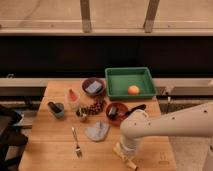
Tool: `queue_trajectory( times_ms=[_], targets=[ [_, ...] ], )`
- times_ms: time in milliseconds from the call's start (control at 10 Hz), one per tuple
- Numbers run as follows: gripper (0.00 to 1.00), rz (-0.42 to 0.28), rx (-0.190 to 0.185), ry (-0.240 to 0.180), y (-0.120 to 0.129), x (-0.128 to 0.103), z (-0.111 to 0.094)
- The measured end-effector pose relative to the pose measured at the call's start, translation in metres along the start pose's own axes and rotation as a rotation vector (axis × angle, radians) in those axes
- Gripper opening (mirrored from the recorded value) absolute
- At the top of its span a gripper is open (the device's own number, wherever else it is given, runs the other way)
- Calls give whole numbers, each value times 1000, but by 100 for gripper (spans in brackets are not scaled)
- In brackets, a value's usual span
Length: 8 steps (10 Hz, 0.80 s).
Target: Place banana in table surface
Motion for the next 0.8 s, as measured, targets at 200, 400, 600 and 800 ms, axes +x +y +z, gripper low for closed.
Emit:
queue_trajectory(
  times_ms=[200, 400, 600, 800],
  targets=[
    [0, 3, -13, -38, -1, -1, -14],
    [0, 6, -16, -77, -3, -4, -28],
    [0, 29, -17, -119, -16, -18, -45],
    [0, 74, -6, -134, -37, -33, -55]
  ],
)
